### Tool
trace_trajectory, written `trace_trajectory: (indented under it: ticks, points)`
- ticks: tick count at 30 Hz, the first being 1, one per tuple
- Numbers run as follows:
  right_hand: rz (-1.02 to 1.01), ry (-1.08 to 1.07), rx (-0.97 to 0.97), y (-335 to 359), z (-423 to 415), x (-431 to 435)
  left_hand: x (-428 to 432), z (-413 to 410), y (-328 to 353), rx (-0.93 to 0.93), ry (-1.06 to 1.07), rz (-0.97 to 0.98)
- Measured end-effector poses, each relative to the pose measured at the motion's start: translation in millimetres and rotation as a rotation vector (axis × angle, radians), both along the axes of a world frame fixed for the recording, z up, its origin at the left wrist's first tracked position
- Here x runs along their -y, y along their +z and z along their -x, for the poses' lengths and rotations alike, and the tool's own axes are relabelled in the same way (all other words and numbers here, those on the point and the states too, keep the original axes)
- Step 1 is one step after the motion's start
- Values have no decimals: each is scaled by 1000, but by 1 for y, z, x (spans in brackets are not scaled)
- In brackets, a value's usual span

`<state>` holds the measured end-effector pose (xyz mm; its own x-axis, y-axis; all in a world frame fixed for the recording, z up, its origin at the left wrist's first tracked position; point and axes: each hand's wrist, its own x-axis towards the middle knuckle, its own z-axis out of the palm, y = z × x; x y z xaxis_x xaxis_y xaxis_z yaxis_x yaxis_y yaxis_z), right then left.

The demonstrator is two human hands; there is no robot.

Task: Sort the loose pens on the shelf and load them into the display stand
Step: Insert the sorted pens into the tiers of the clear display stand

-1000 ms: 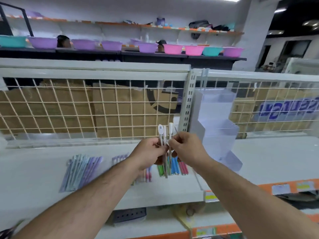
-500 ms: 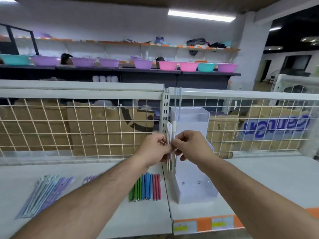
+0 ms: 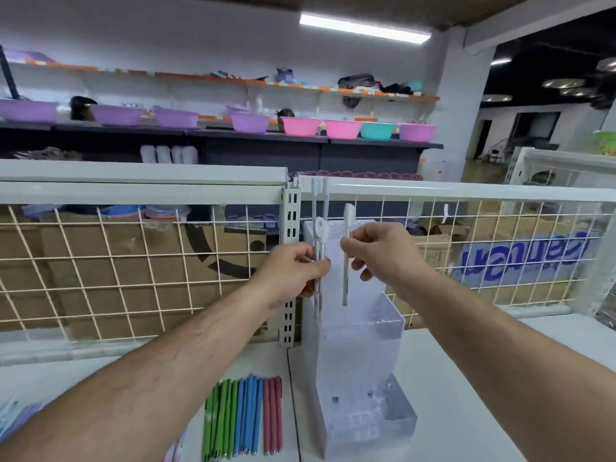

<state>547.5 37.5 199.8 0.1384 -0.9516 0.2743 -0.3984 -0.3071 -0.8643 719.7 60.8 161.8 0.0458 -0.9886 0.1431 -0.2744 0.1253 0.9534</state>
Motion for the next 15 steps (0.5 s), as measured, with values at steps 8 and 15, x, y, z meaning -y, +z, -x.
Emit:
trace_trajectory:
  ticks: [8, 15]
  points:
    - [121, 44, 17, 44, 2, 57, 29, -4, 24, -32, 159, 42]
    - [166, 57, 65, 64, 0, 94, 41, 3, 28, -33, 296, 48]
